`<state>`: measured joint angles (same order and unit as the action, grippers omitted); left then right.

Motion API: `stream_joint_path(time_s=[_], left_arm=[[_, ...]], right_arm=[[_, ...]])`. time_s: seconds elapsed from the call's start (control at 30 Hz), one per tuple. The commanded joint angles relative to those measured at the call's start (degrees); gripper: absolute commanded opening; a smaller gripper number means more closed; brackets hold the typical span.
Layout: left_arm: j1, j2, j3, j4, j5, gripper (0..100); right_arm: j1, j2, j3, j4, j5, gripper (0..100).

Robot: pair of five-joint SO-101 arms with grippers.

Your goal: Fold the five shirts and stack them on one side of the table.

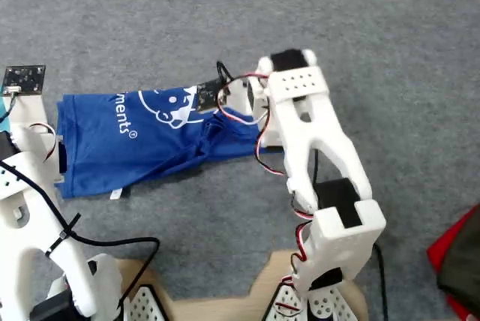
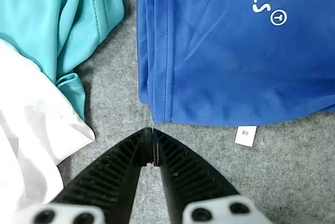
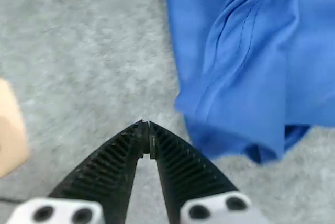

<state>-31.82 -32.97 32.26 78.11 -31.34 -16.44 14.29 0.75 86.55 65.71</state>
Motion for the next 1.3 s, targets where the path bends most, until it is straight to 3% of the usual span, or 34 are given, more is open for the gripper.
stream_joint_path(time_s=[0.0, 0.13, 0.33, 0.83, 1.27], left_arm=[[0.4, 0.1, -1.9, -0.8, -0.1, 2], [0.4, 0.1, -2.1, -0.9, -0.1, 2], [0.4, 0.1, -2.2, -0.9, -0.1, 2], [0.4, 0.1, -2.0, -0.6, -0.1, 2], [0.4, 0.1, -1.9, -0.5, 0.0, 2]], right_arm=[[0.7, -0.5, 1.9, -7.1, -0.7, 0.5], [1.1, 6.2, -1.5, -12.0, -0.7, 0.5], [1.1, 15.8, -18.9, -11.9, -0.7, 0.5], [-0.9, 42.0, -67.9, 5.4, -0.6, 0.5], [-3.2, 53.7, -91.7, 8.4, -0.7, 0.5]])
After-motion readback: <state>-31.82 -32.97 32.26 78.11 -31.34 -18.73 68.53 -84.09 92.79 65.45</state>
